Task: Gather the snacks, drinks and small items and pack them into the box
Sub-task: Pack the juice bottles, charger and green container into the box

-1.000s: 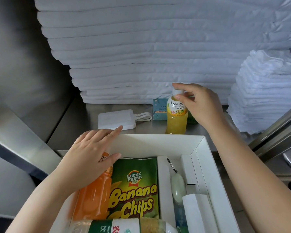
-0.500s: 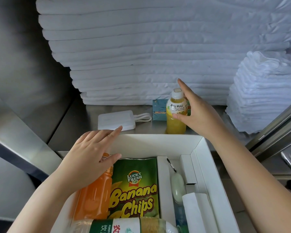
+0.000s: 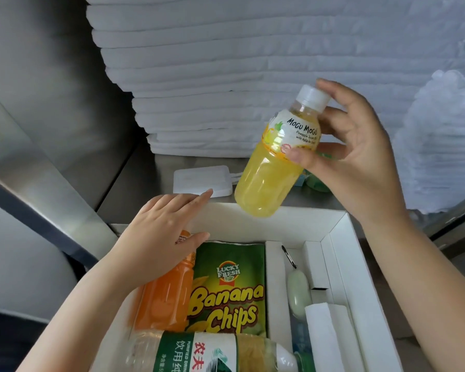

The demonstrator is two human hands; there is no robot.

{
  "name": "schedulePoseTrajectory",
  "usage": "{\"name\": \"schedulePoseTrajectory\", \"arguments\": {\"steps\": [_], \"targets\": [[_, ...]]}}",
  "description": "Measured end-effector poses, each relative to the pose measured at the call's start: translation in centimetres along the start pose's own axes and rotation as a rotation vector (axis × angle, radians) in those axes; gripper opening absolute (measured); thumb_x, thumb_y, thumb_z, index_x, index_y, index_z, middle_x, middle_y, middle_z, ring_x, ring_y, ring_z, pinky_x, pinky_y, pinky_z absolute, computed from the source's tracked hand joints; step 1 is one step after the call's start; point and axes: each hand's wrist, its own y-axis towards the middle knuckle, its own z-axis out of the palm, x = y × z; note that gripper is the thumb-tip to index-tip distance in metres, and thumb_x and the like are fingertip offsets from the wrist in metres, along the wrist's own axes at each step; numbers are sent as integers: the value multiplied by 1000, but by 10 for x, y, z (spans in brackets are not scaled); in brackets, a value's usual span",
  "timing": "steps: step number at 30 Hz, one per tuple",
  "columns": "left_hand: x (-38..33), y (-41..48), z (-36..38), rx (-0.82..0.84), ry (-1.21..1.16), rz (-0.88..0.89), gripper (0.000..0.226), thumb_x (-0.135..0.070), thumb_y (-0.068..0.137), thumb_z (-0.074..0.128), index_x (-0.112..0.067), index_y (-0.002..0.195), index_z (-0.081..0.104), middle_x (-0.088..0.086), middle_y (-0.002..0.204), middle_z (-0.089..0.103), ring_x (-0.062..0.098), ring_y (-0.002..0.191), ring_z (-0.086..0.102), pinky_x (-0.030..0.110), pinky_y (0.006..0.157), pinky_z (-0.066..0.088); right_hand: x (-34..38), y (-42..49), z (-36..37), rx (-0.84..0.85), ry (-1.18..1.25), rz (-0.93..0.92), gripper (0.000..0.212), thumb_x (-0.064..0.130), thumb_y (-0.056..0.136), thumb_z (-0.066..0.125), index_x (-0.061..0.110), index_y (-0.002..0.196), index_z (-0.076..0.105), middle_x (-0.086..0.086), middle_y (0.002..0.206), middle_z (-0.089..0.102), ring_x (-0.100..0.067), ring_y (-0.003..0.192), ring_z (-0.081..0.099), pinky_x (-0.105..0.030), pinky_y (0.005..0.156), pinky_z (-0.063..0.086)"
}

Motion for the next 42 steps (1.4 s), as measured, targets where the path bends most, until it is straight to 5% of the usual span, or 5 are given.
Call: {"name": "schedulePoseTrajectory", "arguments": {"steps": [8,14,22,32,42], "targets": [[-4,-4,-7,-64,-218,-38,56,-27,92,52,-33,144,31,-9,141,42,12,124,41,22,103,27,-12,-39,35,352,38,219,76,49,62,81,39,129,47,10,114,67,-12,102,64,-40,82,55],[-14,-24,-20,-137,-423,-16,41,-13,88,55,-23,127,48,-17,121,47,1,112,49,12,89,43,-13,-46,42,405,35,301,73,60,62,77,39,125,46,12,107,69,-7,94,65,-26,77,53],[-20,-40,-23,-59,-465,0,26,-36,88,48,-23,111,52,-16,103,60,-2,85,58,13,67,46,-14,-69,58,509,-10,439,71,72,52,74,47,108,39,14,102,69,-6,90,65,-40,81,53],[-21,-49,-23,126,-268,25,72,-76,72,45,-38,132,37,-22,115,46,-8,88,38,4,63,31,-28,-69,68,495,-29,671,90,71,36,80,31,112,50,7,109,68,-8,94,67,-41,86,54],[-25,-46,-19,151,-81,-12,90,-84,68,40,-34,141,27,-16,141,38,5,123,39,20,95,24,-29,-67,86,472,242,831,58,34,54,80,13,106,64,0,92,74,-12,84,71,-20,63,54]]}}
